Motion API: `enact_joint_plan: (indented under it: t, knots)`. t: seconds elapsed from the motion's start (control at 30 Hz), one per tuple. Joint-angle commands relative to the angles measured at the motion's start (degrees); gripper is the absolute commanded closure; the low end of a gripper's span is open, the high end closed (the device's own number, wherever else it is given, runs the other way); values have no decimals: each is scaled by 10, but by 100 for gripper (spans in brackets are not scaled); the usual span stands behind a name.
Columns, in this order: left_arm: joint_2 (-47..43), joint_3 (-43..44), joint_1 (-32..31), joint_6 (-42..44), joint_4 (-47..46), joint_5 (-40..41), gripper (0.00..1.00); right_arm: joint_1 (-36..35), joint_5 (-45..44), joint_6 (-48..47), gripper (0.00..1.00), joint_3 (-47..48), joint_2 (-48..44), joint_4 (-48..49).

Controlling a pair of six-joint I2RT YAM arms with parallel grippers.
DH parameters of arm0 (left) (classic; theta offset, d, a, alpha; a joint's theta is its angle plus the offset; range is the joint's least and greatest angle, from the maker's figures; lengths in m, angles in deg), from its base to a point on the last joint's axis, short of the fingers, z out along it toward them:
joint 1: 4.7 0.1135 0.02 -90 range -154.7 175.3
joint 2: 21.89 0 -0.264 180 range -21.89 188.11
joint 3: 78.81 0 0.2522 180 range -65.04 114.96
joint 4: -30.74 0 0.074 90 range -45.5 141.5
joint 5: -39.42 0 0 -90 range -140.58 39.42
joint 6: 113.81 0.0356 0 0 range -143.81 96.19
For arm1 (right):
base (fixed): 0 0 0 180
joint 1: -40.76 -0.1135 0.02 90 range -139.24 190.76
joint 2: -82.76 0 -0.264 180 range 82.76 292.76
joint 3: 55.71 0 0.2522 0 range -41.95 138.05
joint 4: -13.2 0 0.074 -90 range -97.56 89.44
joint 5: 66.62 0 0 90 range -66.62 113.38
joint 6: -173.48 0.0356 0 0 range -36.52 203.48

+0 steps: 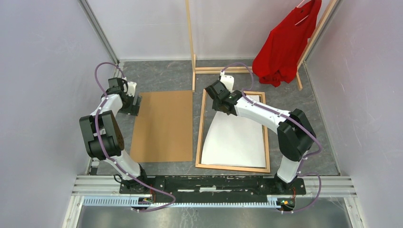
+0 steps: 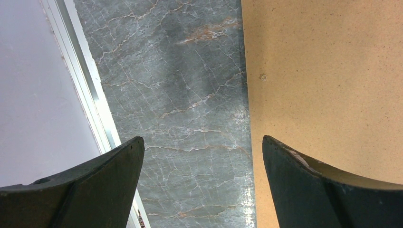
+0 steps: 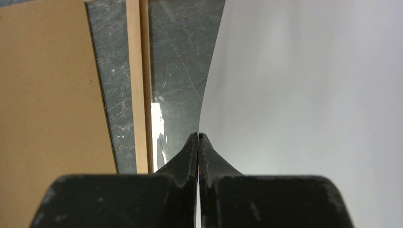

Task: Put the photo into the frame
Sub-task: Turn over the photo from the photo frame.

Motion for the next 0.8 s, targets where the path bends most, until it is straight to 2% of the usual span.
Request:
enact_joint_plan:
  t: [0.0,0.27,0.4,0.6,0.77]
  knots:
    - [-11,20,-2,-7,-1,2,0,-3,43,-46,100,11,8,21]
    - [-12,21,-2,-6,2,1,0,-4,-8,-13,100,9,0,-8]
    - [-12,20,-2,-6,2,-1,0,-4,-8,-33,100,10,5,4]
    - [-11,21,-3,-7,2,-4,0,-5,-42,2,100,17,17,-49]
    - [-11,16,-4,-6,2,-4,0,-3,-57,18,100,-2,0,-30]
